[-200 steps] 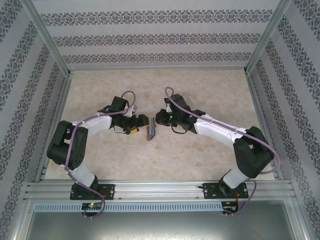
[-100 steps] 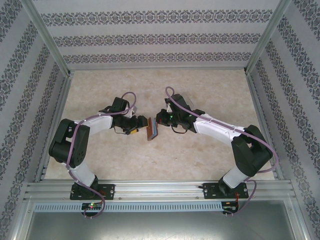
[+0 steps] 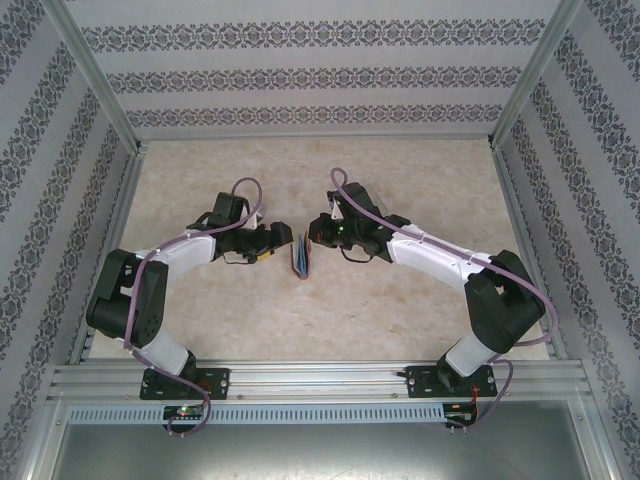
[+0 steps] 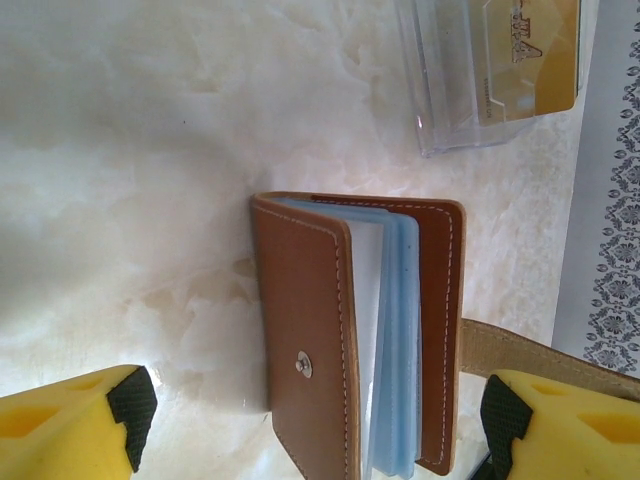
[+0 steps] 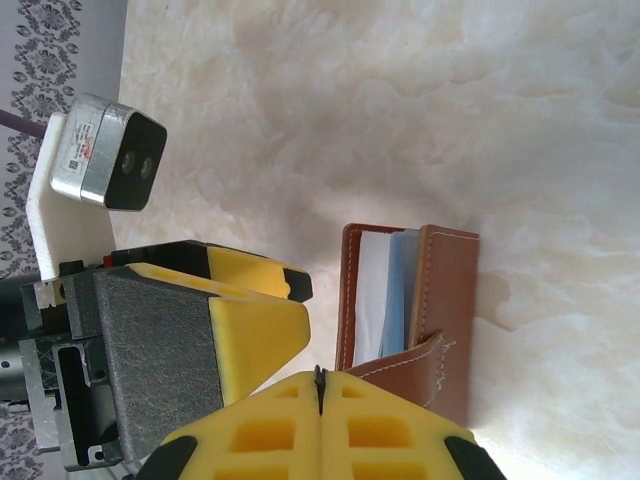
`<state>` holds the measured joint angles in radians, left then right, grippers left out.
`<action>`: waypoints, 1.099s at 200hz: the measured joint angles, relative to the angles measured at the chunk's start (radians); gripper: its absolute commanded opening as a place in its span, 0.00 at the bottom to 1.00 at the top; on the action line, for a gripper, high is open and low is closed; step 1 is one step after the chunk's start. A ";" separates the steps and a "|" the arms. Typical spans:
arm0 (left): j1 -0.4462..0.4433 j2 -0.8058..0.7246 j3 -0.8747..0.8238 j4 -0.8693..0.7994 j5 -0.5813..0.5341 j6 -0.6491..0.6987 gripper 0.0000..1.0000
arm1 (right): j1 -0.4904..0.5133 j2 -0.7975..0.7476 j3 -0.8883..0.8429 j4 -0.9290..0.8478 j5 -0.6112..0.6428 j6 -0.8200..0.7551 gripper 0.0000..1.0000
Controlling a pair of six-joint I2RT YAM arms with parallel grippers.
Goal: Put the credit cards into the card holder
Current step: Open the card holder at the center of the table.
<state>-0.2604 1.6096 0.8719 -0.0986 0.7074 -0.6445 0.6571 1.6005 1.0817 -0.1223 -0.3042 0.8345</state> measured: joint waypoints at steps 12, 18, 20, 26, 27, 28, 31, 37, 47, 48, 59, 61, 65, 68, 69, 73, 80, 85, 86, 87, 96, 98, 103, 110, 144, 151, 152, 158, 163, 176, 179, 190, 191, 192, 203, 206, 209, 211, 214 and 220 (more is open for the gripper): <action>0.000 0.005 0.000 0.003 0.000 0.001 0.81 | 0.002 0.000 0.000 -0.002 0.001 0.000 0.00; 0.000 0.010 0.000 0.003 -0.001 0.000 0.78 | 0.002 0.000 0.000 -0.002 0.001 0.000 0.00; 0.000 0.012 0.000 0.003 -0.001 0.003 0.77 | 0.002 0.000 0.000 -0.002 0.001 0.000 0.00; 0.000 0.019 0.000 0.002 -0.002 0.005 0.74 | 0.002 0.000 0.000 -0.002 0.001 0.000 0.00; 0.000 0.020 0.000 0.002 -0.002 0.006 0.73 | 0.002 0.000 0.000 -0.002 0.001 0.000 0.00; 0.000 0.022 0.000 0.002 -0.002 0.006 0.73 | 0.002 0.000 0.000 -0.002 0.001 0.000 0.00; 0.000 0.026 0.000 0.002 -0.003 0.004 0.71 | 0.002 0.000 0.000 -0.002 0.001 0.000 0.00; 0.000 0.035 0.000 0.002 -0.005 0.007 0.68 | 0.002 0.000 0.000 -0.002 0.001 0.000 0.00; 0.000 0.049 0.000 0.002 -0.005 0.013 0.64 | 0.002 0.000 0.000 -0.002 0.003 0.000 0.00; 0.000 0.050 0.000 0.002 -0.005 0.014 0.64 | 0.002 0.000 0.000 -0.002 0.003 0.000 0.00; 0.000 0.064 0.000 0.002 -0.005 0.015 0.63 | 0.002 0.002 0.000 -0.002 0.005 0.000 0.00; 0.000 0.067 0.000 0.002 -0.005 0.016 0.63 | 0.002 0.002 0.000 -0.002 0.006 0.000 0.00; 0.000 0.070 0.000 0.002 -0.005 0.016 0.62 | 0.001 0.003 -0.001 -0.001 0.008 0.000 0.00; 0.000 0.074 0.000 0.002 -0.005 0.018 0.62 | 0.001 0.003 -0.002 0.000 0.008 0.000 0.00; 0.000 0.074 0.000 0.002 -0.005 0.018 0.62 | 0.001 0.003 -0.002 -0.001 0.008 0.000 0.00; 0.000 0.077 0.000 0.002 -0.005 0.019 0.61 | 0.001 0.003 -0.004 -0.001 0.009 0.000 0.00; 0.000 0.080 0.000 0.002 -0.005 0.021 0.59 | 0.001 0.004 -0.010 -0.001 0.012 0.000 0.00; 0.000 0.081 0.000 0.002 -0.006 0.023 0.58 | 0.001 0.004 -0.013 -0.003 0.015 0.000 0.00; 0.000 0.081 0.000 0.002 -0.006 0.024 0.57 | 0.000 0.004 -0.013 -0.003 0.016 0.000 0.00; 0.000 0.081 0.000 0.002 -0.005 0.024 0.57 | 0.000 0.004 -0.014 -0.003 0.016 0.000 0.00; 0.000 0.082 0.000 0.002 -0.005 0.031 0.57 | -0.001 0.005 -0.020 -0.004 0.020 0.000 0.00; 0.000 0.082 0.000 0.002 -0.005 0.031 0.57 | -0.001 0.005 -0.022 -0.005 0.023 0.000 0.00; 0.000 0.082 0.000 0.002 -0.005 0.034 0.56 | -0.001 0.005 -0.026 -0.005 0.026 0.000 0.00; 0.000 0.082 0.000 0.002 -0.005 0.035 0.56 | -0.006 0.005 -0.031 -0.008 0.027 0.000 0.00; 0.000 0.082 0.000 0.002 -0.004 0.036 0.60 | -0.027 0.006 -0.061 -0.009 0.038 -0.003 0.00; 0.000 0.082 0.000 0.002 -0.004 0.037 0.65 | -0.033 0.006 -0.068 -0.009 0.041 -0.003 0.00; 0.000 0.082 0.000 0.002 -0.004 0.038 0.66 | -0.034 0.007 -0.069 -0.009 0.042 -0.003 0.00; 0.000 0.082 0.000 0.003 -0.004 0.040 0.72 | -0.039 0.007 -0.074 -0.009 0.044 -0.003 0.00; 0.000 0.082 0.000 0.002 -0.004 0.036 0.75 | -0.040 0.008 -0.077 -0.009 0.045 -0.003 0.00; 0.000 0.082 0.000 0.003 -0.004 0.038 0.77 | -0.049 0.013 -0.083 -0.011 0.050 -0.003 0.00; 0.000 0.082 0.000 0.003 -0.004 0.039 0.77 | -0.051 0.013 -0.085 -0.013 0.051 -0.003 0.00; 0.000 0.082 0.000 0.003 -0.004 0.039 0.77 | -0.055 0.014 -0.091 -0.014 0.053 -0.003 0.00; 0.000 0.082 0.000 0.003 -0.004 0.039 0.77 | -0.056 0.014 -0.091 -0.014 0.053 -0.003 0.00; 0.000 0.082 0.000 0.003 -0.004 0.039 0.77 | -0.057 0.015 -0.092 -0.015 0.053 -0.003 0.00; 0.000 0.082 0.000 0.003 -0.004 0.039 0.76 | -0.060 0.019 -0.093 -0.017 0.053 -0.003 0.00; 0.000 0.084 0.000 0.003 -0.004 0.039 0.76 | -0.061 0.021 -0.093 -0.016 0.054 -0.003 0.00; 0.000 0.084 0.000 0.003 -0.003 0.039 0.75 | -0.062 0.022 -0.093 -0.016 0.053 -0.003 0.00; 0.000 0.085 0.000 0.003 -0.003 0.039 0.74 | -0.062 0.022 -0.093 -0.016 0.053 -0.003 0.00; 0.000 0.087 0.000 0.003 -0.003 0.039 0.73 | -0.062 0.023 -0.093 -0.017 0.054 -0.003 0.00; 0.000 0.090 0.000 0.003 -0.003 0.038 0.71 | -0.062 0.024 -0.093 -0.016 0.054 -0.004 0.00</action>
<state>-0.2604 1.7000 0.8719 -0.0952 0.7040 -0.6064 0.5953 1.6241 0.9882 -0.1387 -0.2504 0.8307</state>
